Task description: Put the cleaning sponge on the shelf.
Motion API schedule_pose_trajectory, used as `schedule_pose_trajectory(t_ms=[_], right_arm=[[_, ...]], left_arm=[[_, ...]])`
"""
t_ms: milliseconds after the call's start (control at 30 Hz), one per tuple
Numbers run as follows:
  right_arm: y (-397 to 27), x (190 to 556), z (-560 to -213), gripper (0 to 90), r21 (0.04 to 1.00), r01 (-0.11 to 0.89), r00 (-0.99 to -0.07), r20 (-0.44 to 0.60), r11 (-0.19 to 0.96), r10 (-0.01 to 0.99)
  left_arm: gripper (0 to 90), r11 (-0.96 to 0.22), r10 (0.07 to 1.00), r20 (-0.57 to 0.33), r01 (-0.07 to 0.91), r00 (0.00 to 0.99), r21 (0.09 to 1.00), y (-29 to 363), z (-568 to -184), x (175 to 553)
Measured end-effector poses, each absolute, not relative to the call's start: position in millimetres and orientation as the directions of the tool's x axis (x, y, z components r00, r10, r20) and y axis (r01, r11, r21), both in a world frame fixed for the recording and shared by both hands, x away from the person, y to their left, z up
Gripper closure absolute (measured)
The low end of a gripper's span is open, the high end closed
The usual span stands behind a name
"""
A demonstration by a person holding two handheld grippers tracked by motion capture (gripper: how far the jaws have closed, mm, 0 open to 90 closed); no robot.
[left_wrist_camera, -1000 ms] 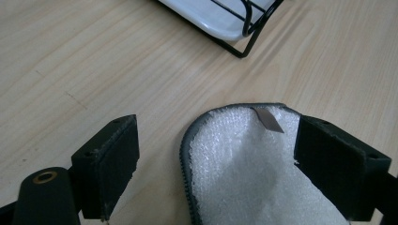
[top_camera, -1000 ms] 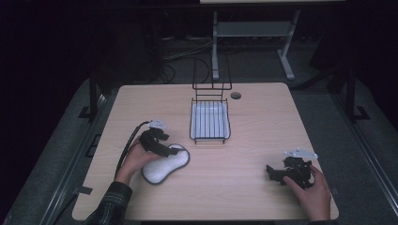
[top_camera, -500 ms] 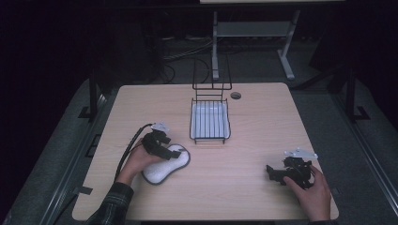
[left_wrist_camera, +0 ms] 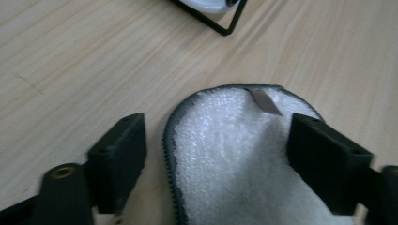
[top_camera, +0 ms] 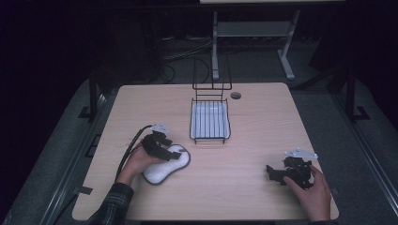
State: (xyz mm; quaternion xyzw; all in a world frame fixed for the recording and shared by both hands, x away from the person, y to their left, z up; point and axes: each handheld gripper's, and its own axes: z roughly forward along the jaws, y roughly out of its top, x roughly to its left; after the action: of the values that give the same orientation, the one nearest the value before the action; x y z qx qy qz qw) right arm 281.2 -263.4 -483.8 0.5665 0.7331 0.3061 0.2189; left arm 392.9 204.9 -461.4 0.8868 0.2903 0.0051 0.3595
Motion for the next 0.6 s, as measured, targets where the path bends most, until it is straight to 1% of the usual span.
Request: schedule_pose_trajectory(t_ms=[33,167,267,433,500,600], right_arm=[[-263.4,281.2,-483.8,0.0,0.697,0.696,-0.263,0.026,0.171,0.965],[-263.4,281.2,-483.8,0.0,0.697,0.696,-0.263,0.026,0.171,0.965],[-263.4,281.2,-483.8,0.0,0.697,0.696,-0.263,0.025,0.171,0.965],[-263.4,281.2,-483.8,0.0,0.697,0.696,-0.263,0.025,0.171,0.965],[-263.4,281.2,-483.8,0.0,0.697,0.696,-0.263,0.026,0.171,0.965],[-263.4,281.3,-483.8,0.0,0.697,0.696,-0.263,0.025,0.171,0.965]], left_arm=[[30.2,-0.563,0.516,-0.214,0.516,0.83,0.645,206.0,-461.7,392.5],[34.6,-0.561,0.522,-0.214,0.521,0.826,0.643,207.6,-460.9,392.8],[41.4,-0.548,0.525,-0.225,0.528,0.821,0.649,209.9,-461.0,393.3],[67.2,-0.519,0.538,-0.229,0.533,0.811,0.668,216.3,-459.3,394.2],[71.5,-0.51,0.544,-0.236,0.541,0.805,0.668,217.1,-459.4,394.8],[80.1,-0.516,0.549,-0.22,0.534,0.806,0.669,216.2,-457.9,393.7]])
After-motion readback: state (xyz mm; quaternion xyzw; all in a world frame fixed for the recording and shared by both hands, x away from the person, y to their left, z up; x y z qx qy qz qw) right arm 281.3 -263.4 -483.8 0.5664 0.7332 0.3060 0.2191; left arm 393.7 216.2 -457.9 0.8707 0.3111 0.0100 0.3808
